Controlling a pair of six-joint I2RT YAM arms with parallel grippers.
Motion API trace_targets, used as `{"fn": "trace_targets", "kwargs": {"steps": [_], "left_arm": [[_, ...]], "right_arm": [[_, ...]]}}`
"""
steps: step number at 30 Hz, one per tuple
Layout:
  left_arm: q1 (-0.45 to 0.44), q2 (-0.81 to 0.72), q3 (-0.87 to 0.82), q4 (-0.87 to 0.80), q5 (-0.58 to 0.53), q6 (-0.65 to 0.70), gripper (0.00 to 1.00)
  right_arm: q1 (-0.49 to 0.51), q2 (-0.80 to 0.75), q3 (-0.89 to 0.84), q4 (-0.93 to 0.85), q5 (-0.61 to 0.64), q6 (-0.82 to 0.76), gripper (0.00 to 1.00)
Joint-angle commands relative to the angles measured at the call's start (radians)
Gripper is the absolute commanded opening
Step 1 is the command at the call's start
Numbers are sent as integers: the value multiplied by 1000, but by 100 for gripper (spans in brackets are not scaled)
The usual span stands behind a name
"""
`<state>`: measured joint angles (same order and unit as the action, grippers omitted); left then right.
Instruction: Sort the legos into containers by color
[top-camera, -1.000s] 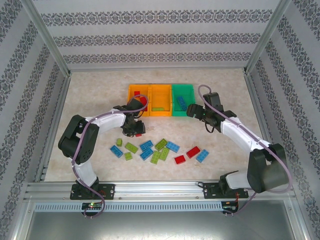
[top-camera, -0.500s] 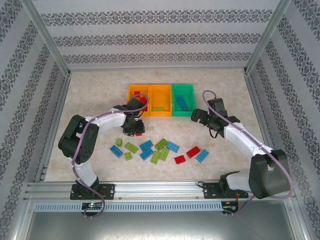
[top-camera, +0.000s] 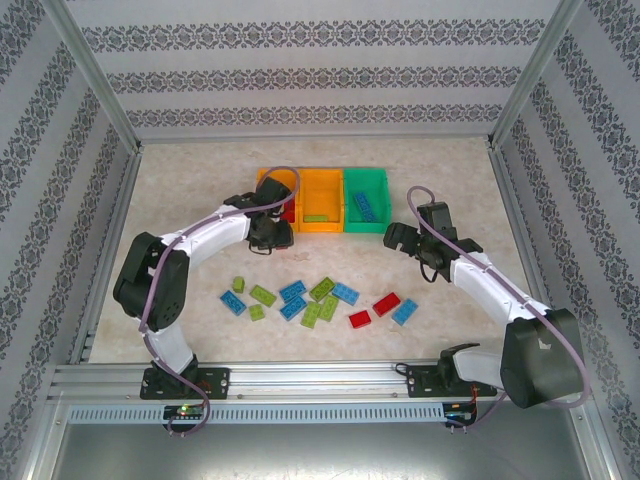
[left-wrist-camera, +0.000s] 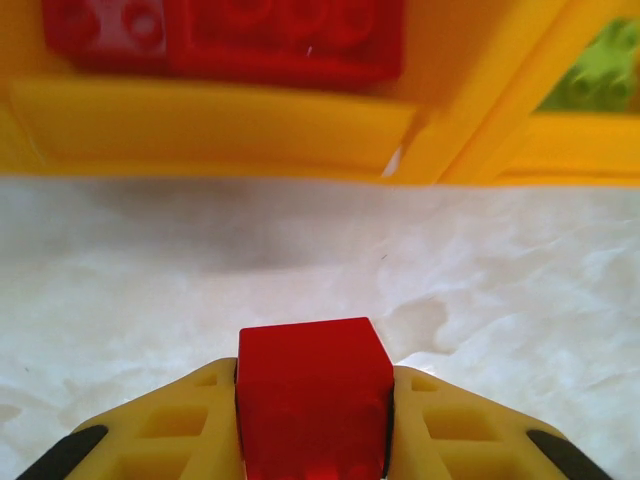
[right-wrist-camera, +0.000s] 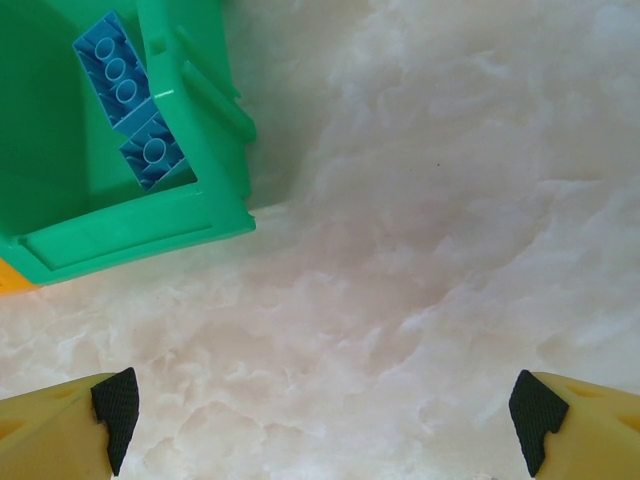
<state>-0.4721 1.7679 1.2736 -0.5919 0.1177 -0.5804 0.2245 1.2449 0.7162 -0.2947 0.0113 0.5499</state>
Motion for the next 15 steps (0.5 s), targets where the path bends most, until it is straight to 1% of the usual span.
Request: {"fn": "trace_targets", "kwargs": {"steps": [1, 5, 9, 15], "left_arm": [[-3, -11, 67, -71, -46, 46, 28], [20, 11, 150, -97, -74, 77, 28], [62, 77, 261, -113, -89, 121, 28], [102, 225, 457, -151, -87, 180, 28]], "right_arm": [[-7, -26, -19, -2, 11, 16, 98], [-2, -35, -27, -5, -1, 16, 98], [21, -29, -28, -3, -3, 10, 98], [122, 10, 16, -80, 35, -40, 98]]}}
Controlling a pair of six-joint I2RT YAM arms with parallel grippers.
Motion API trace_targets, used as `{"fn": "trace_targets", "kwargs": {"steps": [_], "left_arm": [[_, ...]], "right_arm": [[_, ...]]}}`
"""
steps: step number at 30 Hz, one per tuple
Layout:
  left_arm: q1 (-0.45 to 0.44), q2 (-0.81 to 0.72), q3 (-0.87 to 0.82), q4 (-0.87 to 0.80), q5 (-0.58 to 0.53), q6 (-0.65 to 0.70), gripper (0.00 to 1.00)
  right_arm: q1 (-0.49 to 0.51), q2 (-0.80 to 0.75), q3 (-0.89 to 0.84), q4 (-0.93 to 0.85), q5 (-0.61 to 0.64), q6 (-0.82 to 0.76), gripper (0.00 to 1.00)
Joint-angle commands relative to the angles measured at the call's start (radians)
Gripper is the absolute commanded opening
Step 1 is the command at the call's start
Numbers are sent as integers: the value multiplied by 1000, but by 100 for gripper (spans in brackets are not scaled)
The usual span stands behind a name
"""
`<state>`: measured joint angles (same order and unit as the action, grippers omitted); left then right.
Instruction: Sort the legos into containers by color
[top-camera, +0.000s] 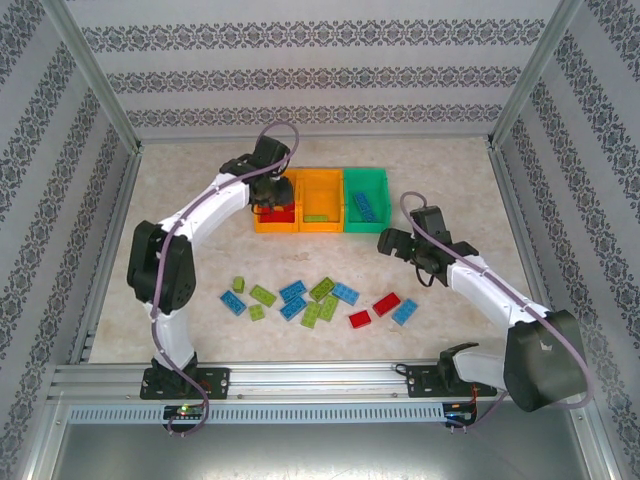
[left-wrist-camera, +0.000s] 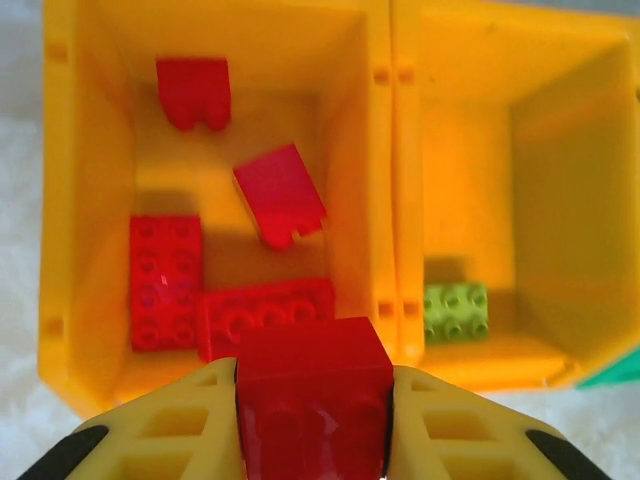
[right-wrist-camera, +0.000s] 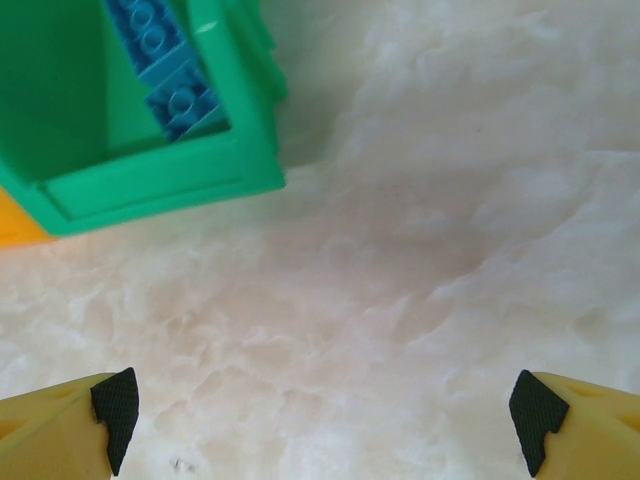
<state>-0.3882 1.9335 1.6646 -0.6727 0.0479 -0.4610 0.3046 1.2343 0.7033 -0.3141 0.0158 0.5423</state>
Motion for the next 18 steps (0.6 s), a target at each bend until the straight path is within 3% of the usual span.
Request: {"fn": "trace_targets", "kwargs": {"steps": [1, 9, 13, 18], "left_arm": [[24, 81, 90, -78, -18, 63, 28], [45, 184, 205, -99, -18, 80, 35], [46, 190, 208, -94, -6, 80, 47], [44, 162, 179, -74, 18, 82, 66]], "right_arm": [[61, 30, 37, -76, 32, -44, 98], [176, 62, 59, -269, 43, -97, 98], [203, 33, 29, -317, 15, -73, 97], [208, 23, 7, -382, -37, 73, 90]]}}
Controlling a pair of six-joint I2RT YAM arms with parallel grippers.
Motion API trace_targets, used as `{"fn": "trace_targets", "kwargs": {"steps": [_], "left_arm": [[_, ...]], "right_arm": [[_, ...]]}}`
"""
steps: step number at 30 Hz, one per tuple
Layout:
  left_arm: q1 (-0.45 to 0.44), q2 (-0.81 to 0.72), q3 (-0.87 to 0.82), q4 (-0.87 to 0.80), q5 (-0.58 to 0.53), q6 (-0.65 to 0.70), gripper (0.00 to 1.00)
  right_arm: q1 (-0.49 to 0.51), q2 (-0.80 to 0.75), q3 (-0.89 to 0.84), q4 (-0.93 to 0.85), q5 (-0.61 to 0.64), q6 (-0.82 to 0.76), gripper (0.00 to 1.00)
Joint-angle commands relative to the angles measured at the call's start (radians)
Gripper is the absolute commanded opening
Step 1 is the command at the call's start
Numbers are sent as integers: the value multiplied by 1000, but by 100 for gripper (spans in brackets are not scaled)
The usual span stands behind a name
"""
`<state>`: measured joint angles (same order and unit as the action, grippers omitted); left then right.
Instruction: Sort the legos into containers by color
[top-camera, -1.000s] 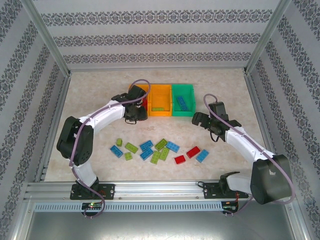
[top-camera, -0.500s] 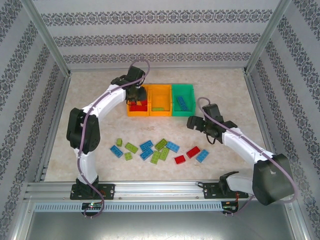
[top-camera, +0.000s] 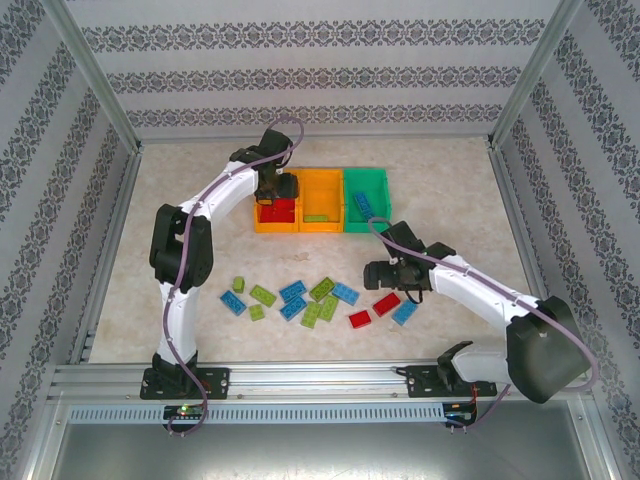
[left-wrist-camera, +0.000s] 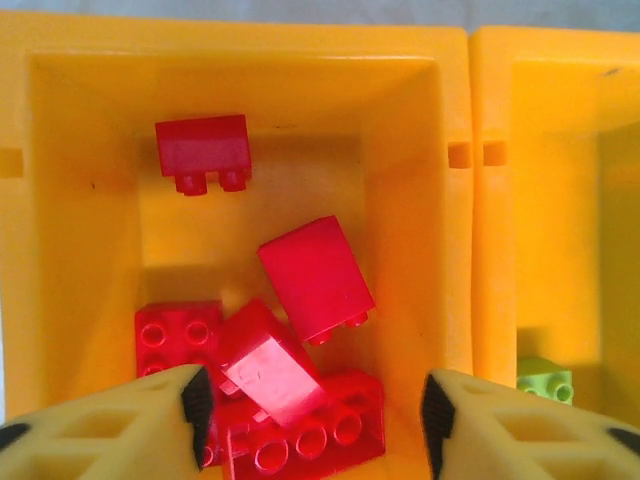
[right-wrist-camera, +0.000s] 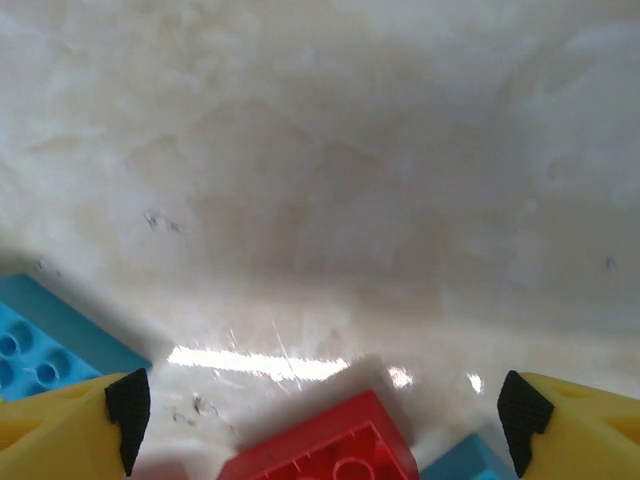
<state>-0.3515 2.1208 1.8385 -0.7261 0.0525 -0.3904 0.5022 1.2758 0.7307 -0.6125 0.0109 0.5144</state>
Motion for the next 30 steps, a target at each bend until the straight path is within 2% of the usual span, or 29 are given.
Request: {"fn": "trace_targets", "kwargs": {"steps": [1, 5, 9, 11, 21, 30], "left_arm": [[7, -33, -1, -15, 14, 15, 68], [-1, -67, -32, 1, 23, 37, 77], [-19, -113, -86, 36, 32, 59, 92], [-27, -139, -117, 61, 43, 60, 96], [-36, -198, -209, 121, 88, 46, 100], [-37, -215, -241, 137, 99, 45, 100]], "right_arm": [[14, -26, -28, -83, -46, 129, 89], [51, -80, -50, -100, -59, 261, 86], [75, -142, -51, -240, 24, 334, 85], [75, -183, -64, -293, 53, 361, 85], [71, -322, -192, -289, 25, 520, 82], [75, -268, -227, -160, -32, 562, 82]]}}
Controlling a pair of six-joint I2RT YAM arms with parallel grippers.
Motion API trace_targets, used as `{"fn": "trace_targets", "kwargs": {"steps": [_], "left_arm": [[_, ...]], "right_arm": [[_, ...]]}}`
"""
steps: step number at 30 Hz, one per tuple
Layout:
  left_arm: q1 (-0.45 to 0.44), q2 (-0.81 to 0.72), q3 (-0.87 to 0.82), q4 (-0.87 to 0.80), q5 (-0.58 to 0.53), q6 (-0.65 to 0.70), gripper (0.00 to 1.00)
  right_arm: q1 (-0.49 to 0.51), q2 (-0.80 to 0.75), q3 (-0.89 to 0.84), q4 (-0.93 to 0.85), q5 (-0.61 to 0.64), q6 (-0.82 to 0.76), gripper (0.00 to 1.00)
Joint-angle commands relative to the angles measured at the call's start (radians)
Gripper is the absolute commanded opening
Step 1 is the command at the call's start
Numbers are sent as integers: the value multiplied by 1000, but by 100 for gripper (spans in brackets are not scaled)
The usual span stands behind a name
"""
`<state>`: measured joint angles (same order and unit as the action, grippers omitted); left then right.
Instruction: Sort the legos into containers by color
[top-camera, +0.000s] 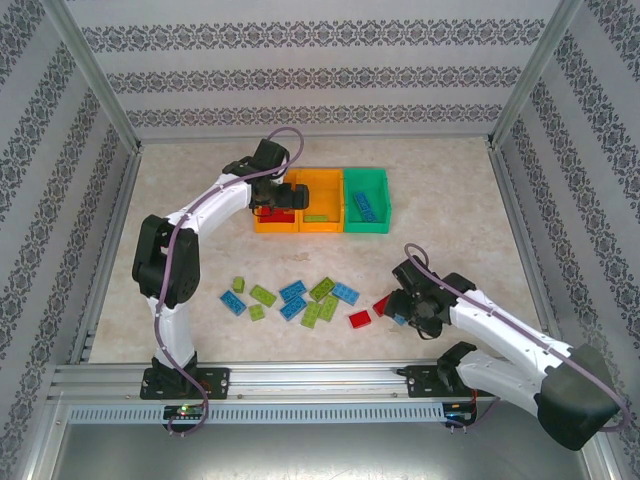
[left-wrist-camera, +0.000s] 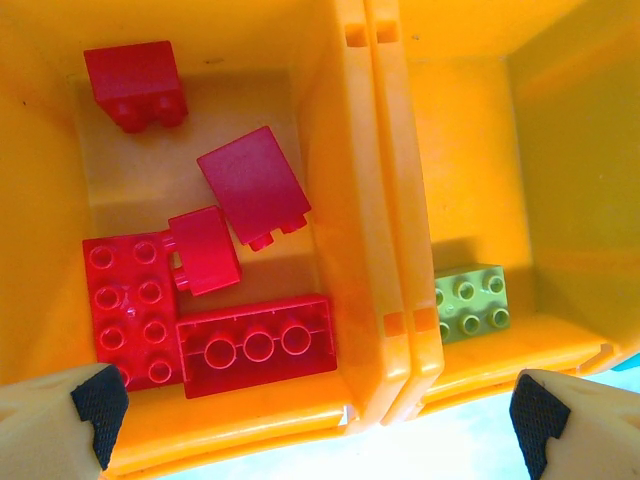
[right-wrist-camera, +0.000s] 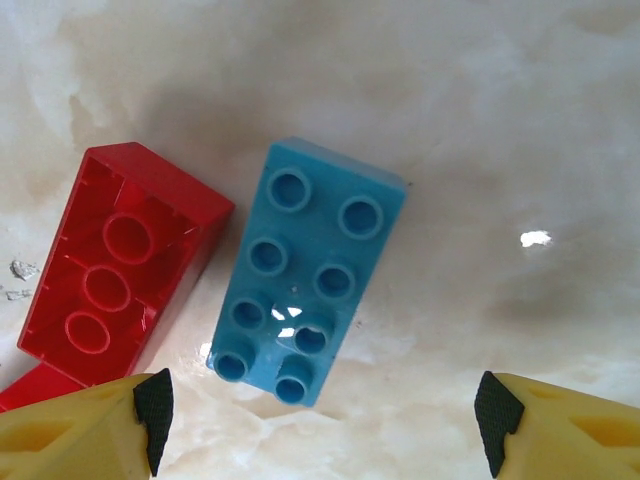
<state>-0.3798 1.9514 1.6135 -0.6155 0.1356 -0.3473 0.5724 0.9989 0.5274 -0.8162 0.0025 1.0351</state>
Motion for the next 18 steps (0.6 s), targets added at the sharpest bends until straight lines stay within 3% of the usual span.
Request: {"fn": "trace_targets", "kwargs": {"steps": [1, 9, 18], "left_arm": [[-9, -47, -19, 27, 16, 2, 100], [-9, -54, -27, 31, 20, -2, 100], [-8, -54, -39, 34, 21, -6, 100]], "right_arm": [[4, 8, -30, 46, -17, 46, 81], [-33, 16, -69, 70, -1, 37, 71], [-76, 123, -25, 112, 19, -36, 67]]}}
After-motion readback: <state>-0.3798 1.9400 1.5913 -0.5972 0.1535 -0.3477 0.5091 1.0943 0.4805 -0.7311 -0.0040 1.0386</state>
